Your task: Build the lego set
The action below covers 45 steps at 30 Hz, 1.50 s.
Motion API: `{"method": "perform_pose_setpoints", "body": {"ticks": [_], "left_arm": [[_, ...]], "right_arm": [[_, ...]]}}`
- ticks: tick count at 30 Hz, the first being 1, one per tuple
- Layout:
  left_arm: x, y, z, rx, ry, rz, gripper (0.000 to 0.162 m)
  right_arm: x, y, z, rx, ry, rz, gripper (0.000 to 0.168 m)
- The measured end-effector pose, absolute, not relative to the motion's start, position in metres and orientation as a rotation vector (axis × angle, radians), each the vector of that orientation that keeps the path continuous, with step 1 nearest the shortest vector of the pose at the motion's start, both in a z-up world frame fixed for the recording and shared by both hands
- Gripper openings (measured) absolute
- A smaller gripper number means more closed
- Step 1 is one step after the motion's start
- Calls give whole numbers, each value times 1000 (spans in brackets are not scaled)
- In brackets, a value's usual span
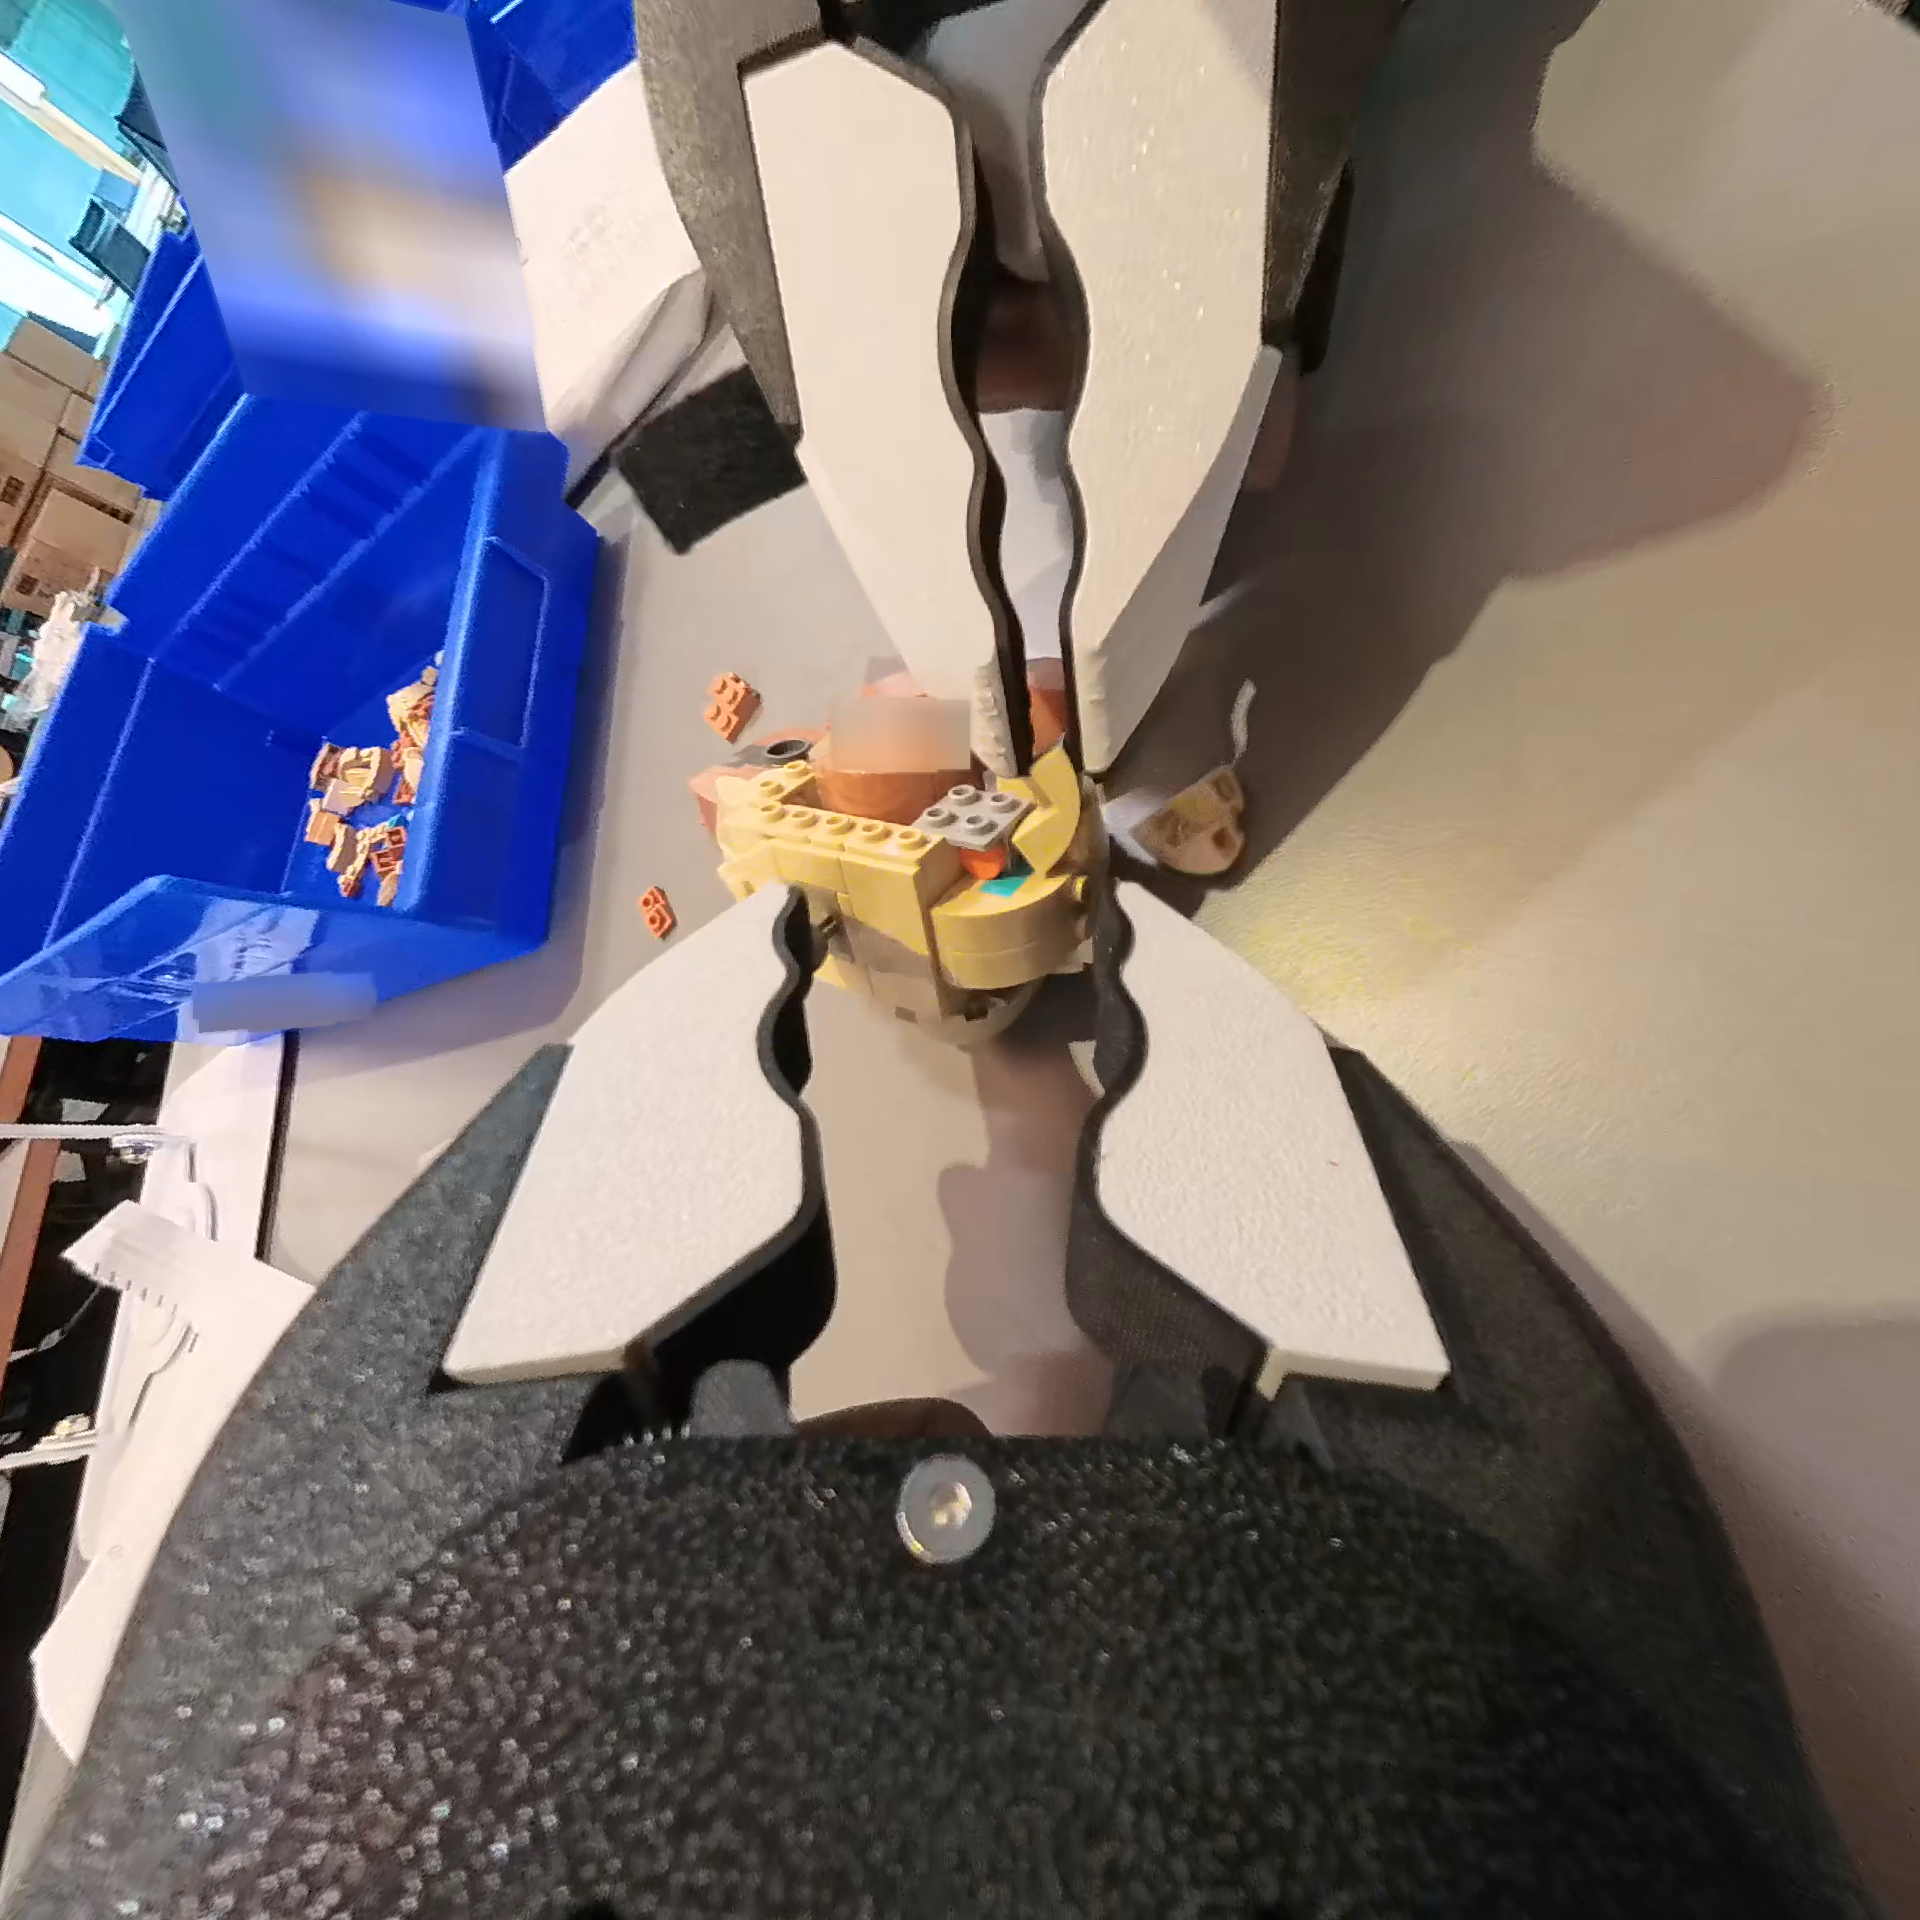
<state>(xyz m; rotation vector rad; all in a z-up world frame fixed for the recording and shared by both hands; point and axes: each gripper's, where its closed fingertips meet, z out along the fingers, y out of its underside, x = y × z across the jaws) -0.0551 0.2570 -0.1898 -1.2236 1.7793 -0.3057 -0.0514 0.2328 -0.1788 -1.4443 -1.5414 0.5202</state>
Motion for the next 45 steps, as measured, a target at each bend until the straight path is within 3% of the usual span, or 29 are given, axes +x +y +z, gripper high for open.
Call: {"method": "perform_pose_setpoints", "body": {"ticks": [14, 22, 45], "left_arm": [[-77, 267, -180, -1368, 1684, -421, 64], [-84, 275, -211, -1596, 1692, -539, 72], [-67, 273, -214, -1578, 1726, -562, 45]], "right_arm": [[-51, 241, -178, -1485, -1502, 542, 6], [-52, 242, -183, -1552, -1513, 629, 6], [-43, 259, -182, -1619, -1456, 620, 7]]}}
